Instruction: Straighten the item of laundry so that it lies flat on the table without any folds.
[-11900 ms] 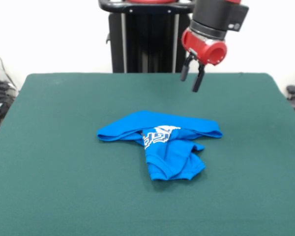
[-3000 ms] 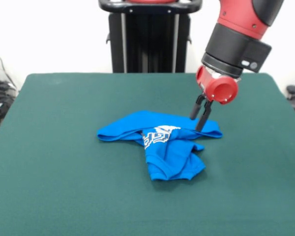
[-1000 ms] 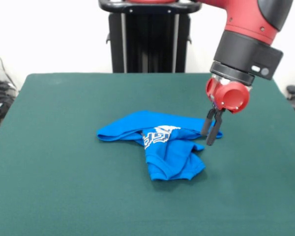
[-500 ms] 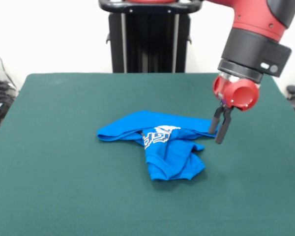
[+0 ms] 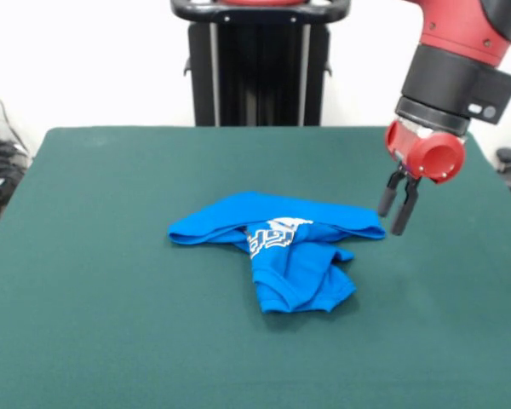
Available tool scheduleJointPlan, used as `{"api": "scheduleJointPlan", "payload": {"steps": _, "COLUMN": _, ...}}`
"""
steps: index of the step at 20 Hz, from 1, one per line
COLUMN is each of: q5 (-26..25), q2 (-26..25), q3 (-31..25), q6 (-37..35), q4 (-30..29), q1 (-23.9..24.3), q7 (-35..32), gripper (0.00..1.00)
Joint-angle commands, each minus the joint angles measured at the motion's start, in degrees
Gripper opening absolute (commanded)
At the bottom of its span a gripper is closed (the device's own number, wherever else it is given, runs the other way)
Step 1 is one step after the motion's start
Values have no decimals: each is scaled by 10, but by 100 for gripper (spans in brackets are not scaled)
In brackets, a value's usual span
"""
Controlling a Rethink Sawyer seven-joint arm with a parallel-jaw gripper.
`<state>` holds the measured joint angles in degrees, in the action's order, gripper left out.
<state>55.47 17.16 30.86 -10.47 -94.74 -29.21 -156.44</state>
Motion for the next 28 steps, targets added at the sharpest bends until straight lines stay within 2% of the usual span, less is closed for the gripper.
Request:
{"api": "scheduleJointPlan", "payload": {"steps": 1, "q5": -12, "q2": -44, "q3": -26, "q6": -82, "q4": -9, "q1": -6, "q7": -138, "gripper": 100}}
{"api": "scheduleJointPlan", "payload": {"steps": 9, "q5": -24, "q2": -42, "q3": -33, "q6": -79, "q4": -21, "q1": 4, "q7": -104, "gripper": 100}}
{"api": "scheduleJointPlan", "payload": {"steps": 18, "q5": -25, "q2": -38, "q3": -37, "q6": -81, "q4": -30, "q1": 7, "q7": -98, "gripper": 100}}
{"api": "scheduleJointPlan", "payload": {"steps": 22, "q5": -31, "q2": -26, "q3": -57, "q6": -69, "q4": -51, "q1": 20, "q7": -72, "gripper": 100}}
{"api": "scheduleJointPlan", "payload": {"steps": 28, "q5": -47, "q2": -14, "q3": -58, "q6": -78, "q4": -70, "q1": 21, "q7": -61, "gripper": 100}}
